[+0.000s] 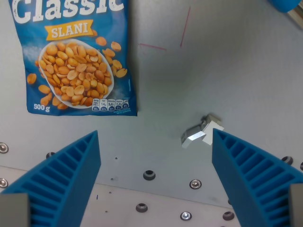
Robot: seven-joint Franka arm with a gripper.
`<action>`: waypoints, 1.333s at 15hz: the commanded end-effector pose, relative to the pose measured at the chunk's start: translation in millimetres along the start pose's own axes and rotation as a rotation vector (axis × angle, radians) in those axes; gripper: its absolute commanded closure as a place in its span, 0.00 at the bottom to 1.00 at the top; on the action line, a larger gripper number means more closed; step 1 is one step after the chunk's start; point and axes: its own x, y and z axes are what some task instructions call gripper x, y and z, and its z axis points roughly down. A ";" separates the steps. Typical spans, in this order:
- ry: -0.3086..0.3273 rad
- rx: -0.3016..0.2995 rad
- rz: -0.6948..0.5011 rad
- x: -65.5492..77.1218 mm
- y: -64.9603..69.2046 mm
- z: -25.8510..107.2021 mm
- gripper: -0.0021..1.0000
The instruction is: Rotate around gripper positive z
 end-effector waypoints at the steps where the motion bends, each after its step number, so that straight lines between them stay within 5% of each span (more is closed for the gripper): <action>1: 0.006 -0.002 0.013 0.1 0.1 -2.8 0.00; 20: 0.006 -0.001 0.267 0.1 0.1 -2.8 0.00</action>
